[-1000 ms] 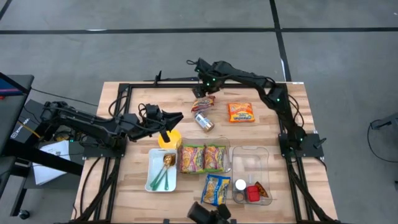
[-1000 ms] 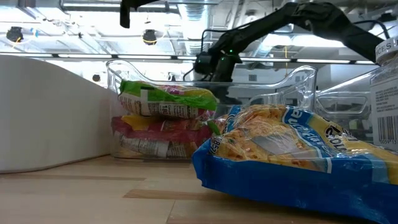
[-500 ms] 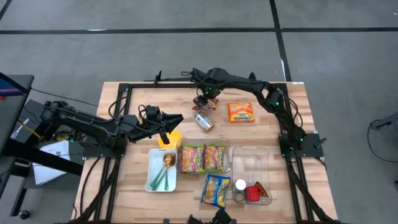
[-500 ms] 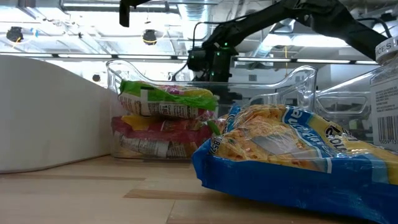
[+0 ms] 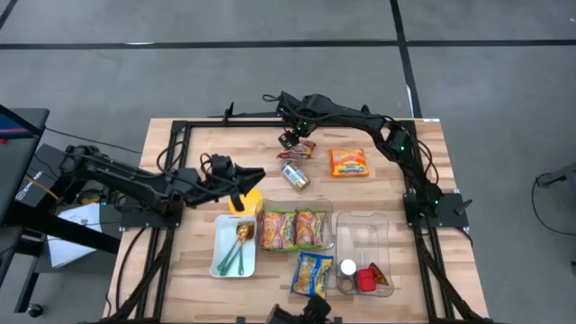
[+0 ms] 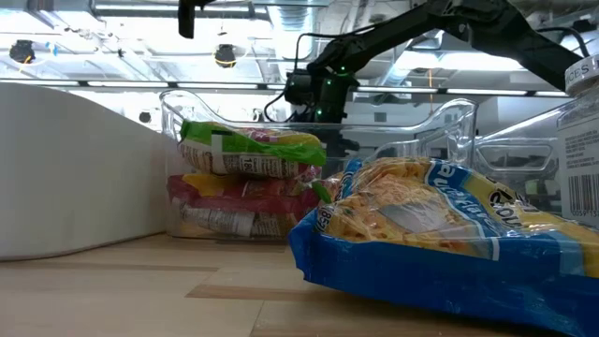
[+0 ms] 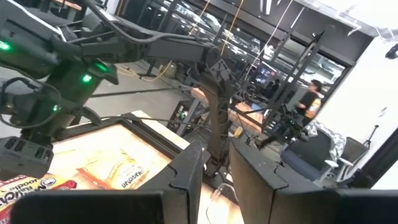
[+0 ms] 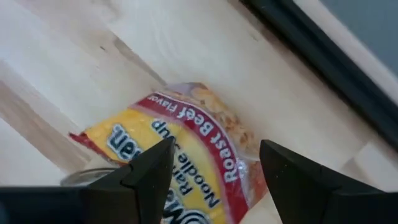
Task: Pick & Place Food Item
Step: Put the red noodle pack into the left transparent bin
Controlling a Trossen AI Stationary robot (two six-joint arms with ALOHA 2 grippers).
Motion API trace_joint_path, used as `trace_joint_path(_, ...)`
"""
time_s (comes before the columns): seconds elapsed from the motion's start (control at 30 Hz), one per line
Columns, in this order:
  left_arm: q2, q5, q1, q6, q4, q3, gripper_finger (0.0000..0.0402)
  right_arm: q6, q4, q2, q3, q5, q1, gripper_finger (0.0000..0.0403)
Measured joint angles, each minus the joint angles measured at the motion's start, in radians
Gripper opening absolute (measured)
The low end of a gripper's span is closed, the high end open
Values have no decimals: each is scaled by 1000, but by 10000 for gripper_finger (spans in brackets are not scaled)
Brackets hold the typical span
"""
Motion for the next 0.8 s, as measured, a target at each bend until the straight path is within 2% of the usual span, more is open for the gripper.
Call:
trace_joint_path(0.27, 0, 0, -21, 0, 0, 0, 76, -164, -10, 0, -13, -34, -9, 209)
trace_joint_path(0.37, 0, 0, -21, 0, 0, 0, 76, -169, -9, 0, -30, -42, -9, 194)
trace_joint_path(0.5, 0, 0, -21, 0, 0, 0, 76, -195, 0, -1, -73, -107, -5, 179)
trace_joint_path(0.8, 0, 0, -21, -1, 0, 0, 76, -211, 19, -6, -138, -108, 6, 168)
